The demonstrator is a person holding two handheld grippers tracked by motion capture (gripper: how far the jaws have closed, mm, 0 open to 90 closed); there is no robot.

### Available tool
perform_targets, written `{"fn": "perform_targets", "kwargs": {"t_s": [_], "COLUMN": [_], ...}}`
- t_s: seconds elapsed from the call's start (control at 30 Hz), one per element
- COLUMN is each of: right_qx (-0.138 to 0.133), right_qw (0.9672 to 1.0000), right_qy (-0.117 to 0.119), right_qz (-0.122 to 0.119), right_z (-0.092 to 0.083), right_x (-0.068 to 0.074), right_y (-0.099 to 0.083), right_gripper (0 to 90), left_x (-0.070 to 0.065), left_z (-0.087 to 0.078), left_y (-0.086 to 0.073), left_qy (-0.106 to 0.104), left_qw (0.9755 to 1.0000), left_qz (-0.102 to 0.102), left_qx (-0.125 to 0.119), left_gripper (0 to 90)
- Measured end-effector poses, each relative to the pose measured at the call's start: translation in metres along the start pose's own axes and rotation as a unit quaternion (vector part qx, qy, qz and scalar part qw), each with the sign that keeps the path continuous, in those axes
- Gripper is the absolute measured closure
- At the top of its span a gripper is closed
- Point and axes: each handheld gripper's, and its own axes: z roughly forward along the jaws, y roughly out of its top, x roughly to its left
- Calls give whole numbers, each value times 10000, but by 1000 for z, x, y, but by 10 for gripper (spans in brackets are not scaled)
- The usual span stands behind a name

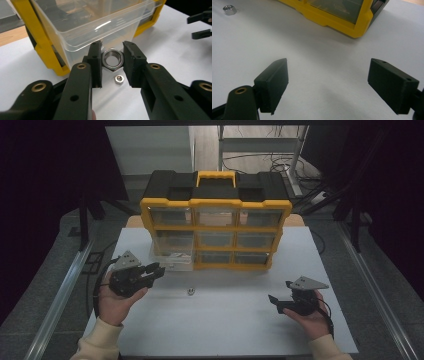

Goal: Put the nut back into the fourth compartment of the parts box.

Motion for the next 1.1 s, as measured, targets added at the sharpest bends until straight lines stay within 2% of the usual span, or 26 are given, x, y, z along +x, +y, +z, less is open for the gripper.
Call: {"fn": "perform_targets", "kwargs": {"t_s": [0.3,0.67,0.97,1.1], "right_qx": [-15,-25,-36,-34], "right_qw": [10000,10000,10000,10000], "right_qy": [-6,-2,-8,-8], "right_qz": [1,6,5,5], "right_z": [0,-1,-1,-1], "right_x": [0,0,0,0], "right_y": [0,0,0,0], "right_gripper": [172,172,172,172], "left_x": [0,0,5,9], "left_z": [-9,-23,-20,-12], "left_y": [2,22,45,56], "left_qy": [14,30,56,55], "left_qw": [10000,9998,9994,9996], "left_qz": [14,79,98,105], "left_qx": [-13,-205,-316,-272], "left_gripper": [702,702,701,702]}}
